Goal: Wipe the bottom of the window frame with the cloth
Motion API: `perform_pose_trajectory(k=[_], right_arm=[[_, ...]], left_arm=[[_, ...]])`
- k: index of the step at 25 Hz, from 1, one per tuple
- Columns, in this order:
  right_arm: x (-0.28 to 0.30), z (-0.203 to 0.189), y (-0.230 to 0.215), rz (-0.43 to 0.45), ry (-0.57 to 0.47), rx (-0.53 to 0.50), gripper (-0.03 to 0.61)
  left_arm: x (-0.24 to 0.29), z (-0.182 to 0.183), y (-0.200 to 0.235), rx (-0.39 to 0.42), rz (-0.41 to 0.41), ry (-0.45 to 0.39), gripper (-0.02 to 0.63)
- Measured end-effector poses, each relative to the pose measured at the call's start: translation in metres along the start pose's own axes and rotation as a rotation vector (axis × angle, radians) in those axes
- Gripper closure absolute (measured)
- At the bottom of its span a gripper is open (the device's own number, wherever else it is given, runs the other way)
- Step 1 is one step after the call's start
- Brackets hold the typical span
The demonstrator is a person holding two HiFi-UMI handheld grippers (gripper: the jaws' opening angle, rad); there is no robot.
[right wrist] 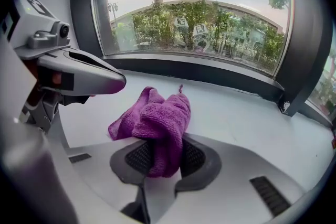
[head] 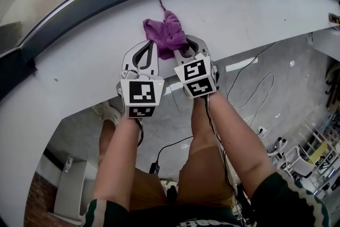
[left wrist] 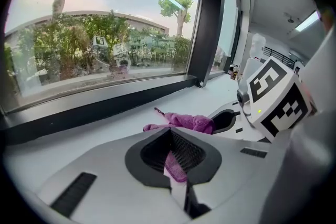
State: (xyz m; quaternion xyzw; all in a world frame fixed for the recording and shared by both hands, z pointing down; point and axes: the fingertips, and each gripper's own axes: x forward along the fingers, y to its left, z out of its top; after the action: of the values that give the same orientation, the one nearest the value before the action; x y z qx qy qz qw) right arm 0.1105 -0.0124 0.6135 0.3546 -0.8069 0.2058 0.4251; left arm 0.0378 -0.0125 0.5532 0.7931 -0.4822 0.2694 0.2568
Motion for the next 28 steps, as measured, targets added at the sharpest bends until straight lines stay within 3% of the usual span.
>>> perform_pose_trajectory(k=[5, 28], right_arm=[[0.004, 0.005, 0.012, 0.012, -0.003, -0.009, 0.476], [0.021, 0.025, 0.074, 0.086, 0.018, -0.055, 0.476]], left_arm=[[-0.005, -0.002, 0.005, 0.035, 0.006, -0.008, 0.604], [-0.032, -0.023, 0.057, -0.049, 0.078, 0.003, 0.604]])
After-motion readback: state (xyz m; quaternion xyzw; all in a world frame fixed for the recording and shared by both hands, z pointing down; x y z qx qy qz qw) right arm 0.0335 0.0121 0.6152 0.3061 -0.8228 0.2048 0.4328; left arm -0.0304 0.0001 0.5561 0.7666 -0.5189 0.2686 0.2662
